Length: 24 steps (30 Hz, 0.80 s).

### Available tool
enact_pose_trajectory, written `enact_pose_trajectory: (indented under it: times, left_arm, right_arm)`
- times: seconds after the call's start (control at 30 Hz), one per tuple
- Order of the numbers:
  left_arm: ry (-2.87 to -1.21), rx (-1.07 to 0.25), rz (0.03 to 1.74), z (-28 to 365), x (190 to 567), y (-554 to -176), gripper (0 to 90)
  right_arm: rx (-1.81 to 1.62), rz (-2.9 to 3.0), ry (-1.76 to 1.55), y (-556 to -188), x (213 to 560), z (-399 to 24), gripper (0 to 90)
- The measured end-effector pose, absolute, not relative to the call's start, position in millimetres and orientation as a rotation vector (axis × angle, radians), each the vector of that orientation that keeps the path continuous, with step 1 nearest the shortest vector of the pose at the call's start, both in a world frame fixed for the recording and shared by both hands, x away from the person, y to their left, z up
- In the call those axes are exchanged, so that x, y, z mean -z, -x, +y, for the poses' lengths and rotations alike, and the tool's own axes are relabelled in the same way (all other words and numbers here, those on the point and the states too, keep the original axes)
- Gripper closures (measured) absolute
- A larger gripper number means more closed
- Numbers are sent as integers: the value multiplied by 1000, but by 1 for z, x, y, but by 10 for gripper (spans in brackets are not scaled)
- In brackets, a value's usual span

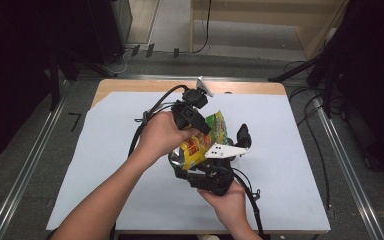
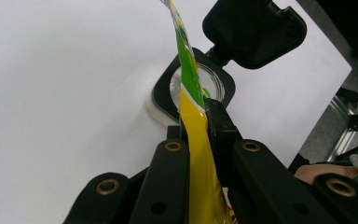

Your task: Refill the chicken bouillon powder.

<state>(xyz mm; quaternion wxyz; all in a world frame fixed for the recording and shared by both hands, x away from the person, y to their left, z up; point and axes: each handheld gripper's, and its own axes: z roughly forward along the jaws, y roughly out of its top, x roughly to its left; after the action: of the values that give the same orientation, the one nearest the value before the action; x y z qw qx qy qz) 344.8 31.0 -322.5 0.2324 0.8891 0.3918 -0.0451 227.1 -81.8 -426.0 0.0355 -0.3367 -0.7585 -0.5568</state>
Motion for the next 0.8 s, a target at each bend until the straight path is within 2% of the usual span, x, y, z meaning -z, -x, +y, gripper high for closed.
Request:
enact_pose_trajectory:
  times: [0.57,0.8]
  left_arm:
    - [-2418,109,1082,28,322,-339,890]
    - [-2415,120,1078,28,322,-338,886]
  right_arm:
    - [1729,-2306,1085,-225,428,-81,599]
    - [1718,-2296,1098,-225,428,-81,631]
